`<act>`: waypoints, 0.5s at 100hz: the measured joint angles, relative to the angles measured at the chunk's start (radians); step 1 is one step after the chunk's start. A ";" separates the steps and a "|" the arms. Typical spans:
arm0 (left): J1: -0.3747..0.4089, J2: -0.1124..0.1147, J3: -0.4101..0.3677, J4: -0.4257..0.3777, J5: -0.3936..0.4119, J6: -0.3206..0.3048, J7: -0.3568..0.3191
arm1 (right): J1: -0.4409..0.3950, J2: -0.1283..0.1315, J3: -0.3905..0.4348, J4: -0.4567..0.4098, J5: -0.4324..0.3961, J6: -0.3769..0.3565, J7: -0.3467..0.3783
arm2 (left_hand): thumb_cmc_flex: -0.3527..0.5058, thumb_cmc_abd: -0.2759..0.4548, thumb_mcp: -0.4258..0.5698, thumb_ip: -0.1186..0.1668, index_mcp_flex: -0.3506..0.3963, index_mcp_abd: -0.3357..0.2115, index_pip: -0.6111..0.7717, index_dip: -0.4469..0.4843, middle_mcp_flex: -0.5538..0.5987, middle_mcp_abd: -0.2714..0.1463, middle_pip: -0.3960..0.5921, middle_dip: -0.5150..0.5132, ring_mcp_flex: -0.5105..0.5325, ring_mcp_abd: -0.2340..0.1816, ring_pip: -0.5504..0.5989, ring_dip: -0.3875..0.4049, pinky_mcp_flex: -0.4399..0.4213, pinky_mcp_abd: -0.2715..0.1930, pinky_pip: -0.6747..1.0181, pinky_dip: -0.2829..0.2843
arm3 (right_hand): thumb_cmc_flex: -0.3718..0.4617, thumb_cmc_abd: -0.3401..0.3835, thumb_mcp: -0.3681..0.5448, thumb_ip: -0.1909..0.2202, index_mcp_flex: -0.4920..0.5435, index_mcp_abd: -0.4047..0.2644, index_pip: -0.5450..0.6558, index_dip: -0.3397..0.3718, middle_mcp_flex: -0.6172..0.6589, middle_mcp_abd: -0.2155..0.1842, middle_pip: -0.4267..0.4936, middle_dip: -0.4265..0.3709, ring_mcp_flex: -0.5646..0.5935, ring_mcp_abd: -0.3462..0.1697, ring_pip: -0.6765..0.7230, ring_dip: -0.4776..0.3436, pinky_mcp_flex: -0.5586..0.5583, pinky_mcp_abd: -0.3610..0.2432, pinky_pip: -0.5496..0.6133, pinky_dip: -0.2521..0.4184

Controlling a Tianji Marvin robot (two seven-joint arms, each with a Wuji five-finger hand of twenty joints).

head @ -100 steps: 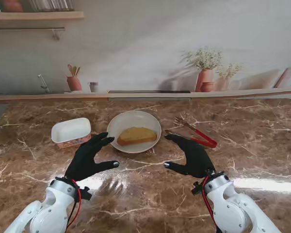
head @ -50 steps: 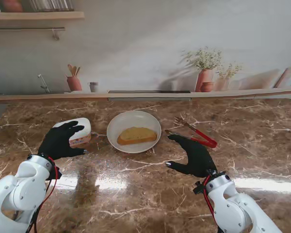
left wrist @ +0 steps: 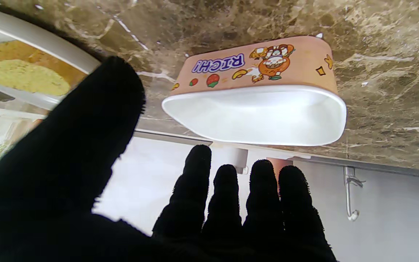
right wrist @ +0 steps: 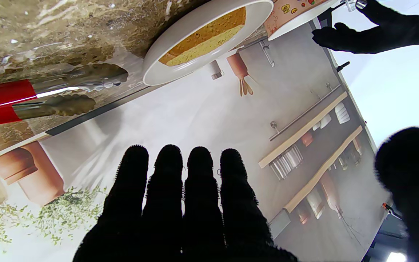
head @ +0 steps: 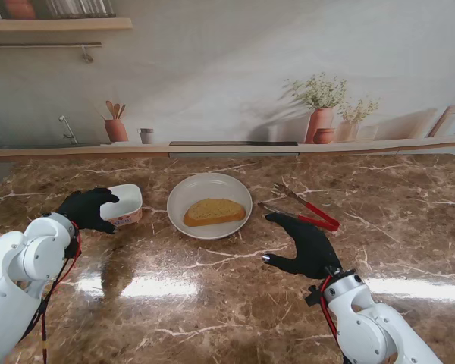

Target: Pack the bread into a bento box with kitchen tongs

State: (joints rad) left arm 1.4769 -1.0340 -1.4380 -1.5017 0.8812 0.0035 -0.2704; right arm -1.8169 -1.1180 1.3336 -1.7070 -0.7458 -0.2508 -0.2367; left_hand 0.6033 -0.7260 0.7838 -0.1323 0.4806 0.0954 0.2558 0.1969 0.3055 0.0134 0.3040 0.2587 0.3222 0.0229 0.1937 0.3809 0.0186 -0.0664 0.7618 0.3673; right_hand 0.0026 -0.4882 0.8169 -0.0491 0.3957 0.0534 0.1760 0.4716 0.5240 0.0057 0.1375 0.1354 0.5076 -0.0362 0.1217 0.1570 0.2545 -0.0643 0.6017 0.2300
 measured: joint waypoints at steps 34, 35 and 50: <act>-0.140 0.013 0.122 0.185 -0.023 0.002 -0.004 | -0.013 0.000 0.011 -0.012 0.001 0.012 0.004 | -0.042 -0.011 0.021 -0.011 0.000 -0.005 0.118 0.063 0.067 0.002 0.036 0.026 0.065 0.000 0.051 0.064 0.022 0.000 0.038 0.015 | 0.000 0.000 0.000 0.000 0.011 -0.002 0.000 0.000 0.000 0.000 0.000 0.000 0.000 0.000 -0.001 0.000 0.000 0.000 0.000 0.000; -0.142 0.013 0.126 0.190 -0.023 0.001 -0.001 | -0.013 0.000 0.011 -0.012 0.001 0.012 0.004 | -0.042 -0.011 0.021 -0.011 0.000 -0.005 0.122 0.064 0.076 0.002 0.040 0.027 0.065 0.000 0.053 0.068 0.023 0.000 0.039 0.018 | 0.000 0.000 0.000 0.000 0.011 -0.002 0.000 0.000 0.000 0.000 0.000 0.000 0.000 0.000 -0.001 0.000 0.000 0.000 0.000 0.000; -0.168 0.013 0.160 0.233 -0.020 -0.005 0.010 | -0.013 0.001 0.011 -0.012 0.002 0.015 0.003 | -0.042 -0.015 0.033 -0.011 0.017 -0.041 0.256 0.131 0.169 0.000 0.088 0.091 0.131 0.012 0.117 0.152 0.062 0.005 0.089 0.052 | 0.000 0.000 0.000 0.000 0.011 -0.012 0.000 0.000 0.000 0.000 -0.001 0.001 0.000 0.000 -0.001 0.000 0.000 0.000 0.000 0.000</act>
State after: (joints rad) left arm 1.3089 -1.0211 -1.2780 -1.2689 0.8610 -0.0017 -0.2606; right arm -1.8304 -1.1175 1.3444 -1.7190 -0.7442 -0.2357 -0.2336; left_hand 0.5610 -0.7412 0.8166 -0.1433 0.4980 0.0542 0.5122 0.3275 0.4745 0.0139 0.3922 0.3492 0.4534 0.0353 0.3103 0.5329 0.0807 -0.0619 0.8508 0.4196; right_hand 0.0027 -0.4882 0.8168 -0.0490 0.4066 0.0413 0.1761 0.4719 0.5240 0.0055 0.1370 0.1369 0.5076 -0.0367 0.1210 0.1570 0.2545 -0.0643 0.6019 0.2300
